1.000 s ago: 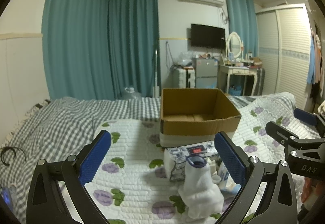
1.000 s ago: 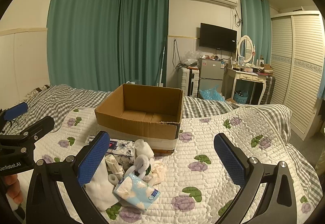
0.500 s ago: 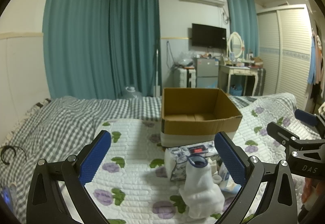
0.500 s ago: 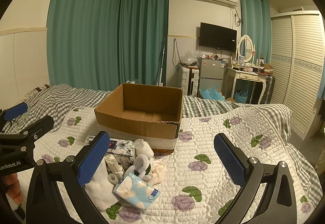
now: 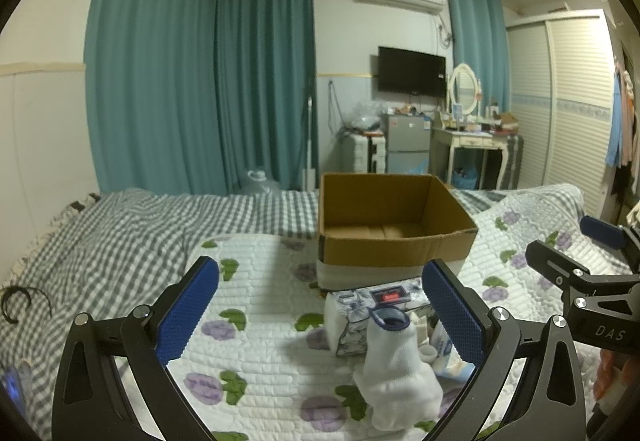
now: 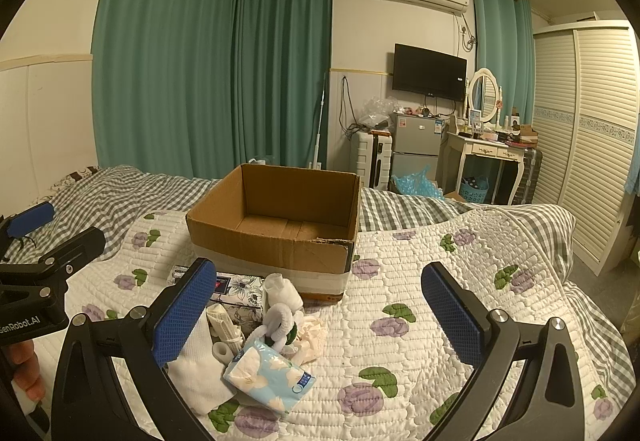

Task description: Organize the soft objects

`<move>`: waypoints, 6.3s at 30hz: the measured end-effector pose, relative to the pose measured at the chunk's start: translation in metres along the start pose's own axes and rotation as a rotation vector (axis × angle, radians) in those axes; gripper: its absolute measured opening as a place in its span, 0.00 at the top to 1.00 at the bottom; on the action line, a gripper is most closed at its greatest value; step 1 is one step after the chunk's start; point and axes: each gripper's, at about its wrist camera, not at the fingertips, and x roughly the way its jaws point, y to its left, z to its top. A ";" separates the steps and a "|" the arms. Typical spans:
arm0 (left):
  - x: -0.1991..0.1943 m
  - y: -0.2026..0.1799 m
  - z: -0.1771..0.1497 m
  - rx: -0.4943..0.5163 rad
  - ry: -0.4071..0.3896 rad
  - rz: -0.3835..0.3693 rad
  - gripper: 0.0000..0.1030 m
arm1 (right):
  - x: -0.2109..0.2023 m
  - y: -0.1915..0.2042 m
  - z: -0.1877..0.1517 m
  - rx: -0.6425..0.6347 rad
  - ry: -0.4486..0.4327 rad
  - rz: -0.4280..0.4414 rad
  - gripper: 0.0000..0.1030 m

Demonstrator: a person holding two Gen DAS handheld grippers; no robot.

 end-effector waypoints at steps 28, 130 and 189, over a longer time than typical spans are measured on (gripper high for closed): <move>0.044 -0.032 -0.047 0.062 0.303 -0.071 0.00 | 0.019 -0.011 -0.019 -0.047 0.177 0.000 0.00; 0.094 -0.008 0.118 0.123 0.122 -0.156 0.09 | 0.138 -0.046 0.146 0.011 0.177 0.162 0.00; 0.079 0.011 -0.069 0.068 0.465 -0.160 0.65 | 0.088 0.008 -0.051 -0.114 0.460 0.141 0.00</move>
